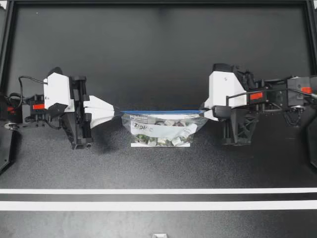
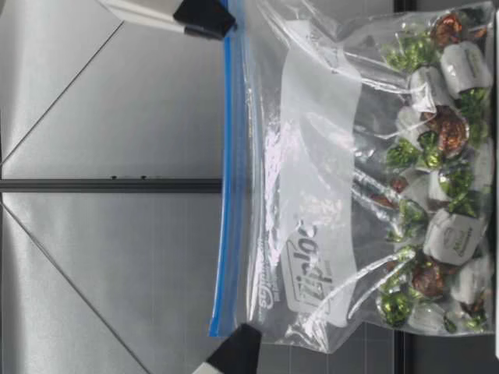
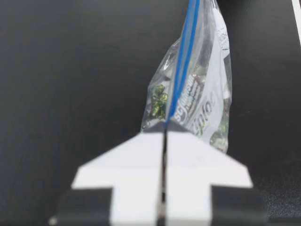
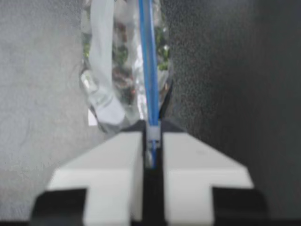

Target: Slide open the ziploc bag.

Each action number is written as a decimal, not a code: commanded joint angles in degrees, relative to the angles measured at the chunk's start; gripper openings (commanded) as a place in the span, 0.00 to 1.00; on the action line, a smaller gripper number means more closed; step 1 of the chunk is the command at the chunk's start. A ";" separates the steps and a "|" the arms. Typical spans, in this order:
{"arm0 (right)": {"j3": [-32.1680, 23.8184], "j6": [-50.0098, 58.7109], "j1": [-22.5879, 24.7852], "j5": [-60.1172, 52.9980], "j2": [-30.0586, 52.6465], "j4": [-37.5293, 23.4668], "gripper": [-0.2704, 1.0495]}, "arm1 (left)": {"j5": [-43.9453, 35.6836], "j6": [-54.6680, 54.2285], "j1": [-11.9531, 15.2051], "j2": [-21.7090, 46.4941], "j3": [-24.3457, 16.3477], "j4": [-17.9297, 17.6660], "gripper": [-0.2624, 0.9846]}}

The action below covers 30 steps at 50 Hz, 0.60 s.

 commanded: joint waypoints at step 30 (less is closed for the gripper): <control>2.11 0.00 -0.70 -9.32 -2.11 0.09 0.13 | -0.26 2.99 0.18 -4.48 0.18 -0.18 0.04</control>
